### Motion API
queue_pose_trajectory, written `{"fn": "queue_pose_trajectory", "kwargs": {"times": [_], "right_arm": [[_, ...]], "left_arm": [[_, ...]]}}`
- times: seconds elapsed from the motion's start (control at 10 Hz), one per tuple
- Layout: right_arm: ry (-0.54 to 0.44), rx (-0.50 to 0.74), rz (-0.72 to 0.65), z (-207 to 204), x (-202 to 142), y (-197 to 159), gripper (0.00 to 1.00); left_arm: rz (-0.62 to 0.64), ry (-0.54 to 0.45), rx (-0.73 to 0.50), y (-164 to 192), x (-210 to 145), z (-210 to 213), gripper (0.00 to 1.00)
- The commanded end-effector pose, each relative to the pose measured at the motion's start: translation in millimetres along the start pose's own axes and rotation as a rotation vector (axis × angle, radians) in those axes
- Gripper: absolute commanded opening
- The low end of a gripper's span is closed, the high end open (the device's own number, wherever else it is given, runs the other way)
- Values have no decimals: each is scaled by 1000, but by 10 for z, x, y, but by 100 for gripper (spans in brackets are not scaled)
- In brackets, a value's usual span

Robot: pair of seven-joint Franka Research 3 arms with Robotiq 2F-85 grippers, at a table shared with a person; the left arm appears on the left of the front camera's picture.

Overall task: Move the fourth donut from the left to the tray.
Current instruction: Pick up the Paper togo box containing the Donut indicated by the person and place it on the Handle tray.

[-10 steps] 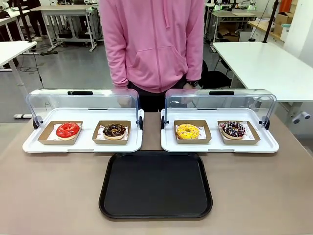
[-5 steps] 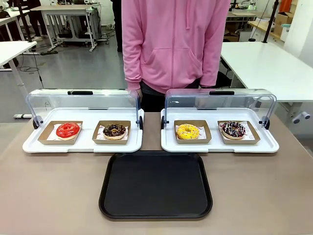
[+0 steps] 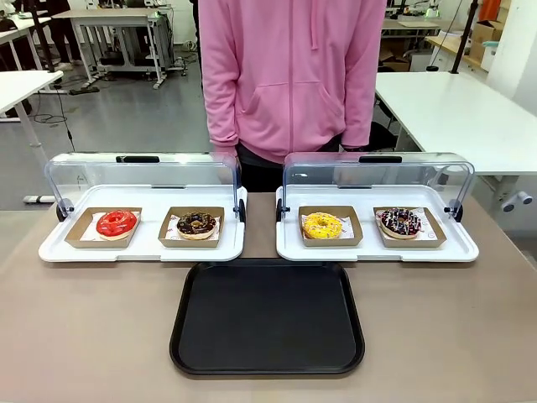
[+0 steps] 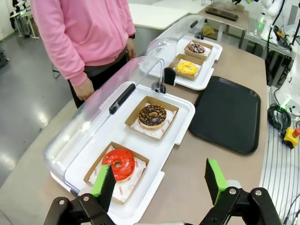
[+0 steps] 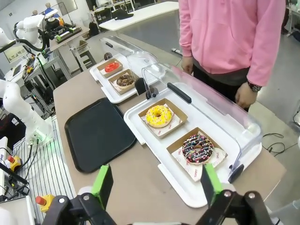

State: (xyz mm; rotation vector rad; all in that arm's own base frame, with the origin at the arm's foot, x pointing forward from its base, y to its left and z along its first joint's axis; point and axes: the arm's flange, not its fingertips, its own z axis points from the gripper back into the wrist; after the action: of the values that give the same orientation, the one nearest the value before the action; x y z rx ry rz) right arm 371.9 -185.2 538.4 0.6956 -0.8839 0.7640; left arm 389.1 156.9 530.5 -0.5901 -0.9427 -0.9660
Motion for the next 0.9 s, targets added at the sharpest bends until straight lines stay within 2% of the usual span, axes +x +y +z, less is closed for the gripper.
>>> {"fn": "queue_pose_trajectory", "kwargs": {"times": [0.0, 0.8], "right_arm": [[-31, 5, 27, -7, 24, -32, 100], [-31, 5, 27, -7, 24, -32, 100]], "left_arm": [[-3, -20, -5, 7, 15, 4, 100], [-3, -20, -5, 7, 15, 4, 100]]}}
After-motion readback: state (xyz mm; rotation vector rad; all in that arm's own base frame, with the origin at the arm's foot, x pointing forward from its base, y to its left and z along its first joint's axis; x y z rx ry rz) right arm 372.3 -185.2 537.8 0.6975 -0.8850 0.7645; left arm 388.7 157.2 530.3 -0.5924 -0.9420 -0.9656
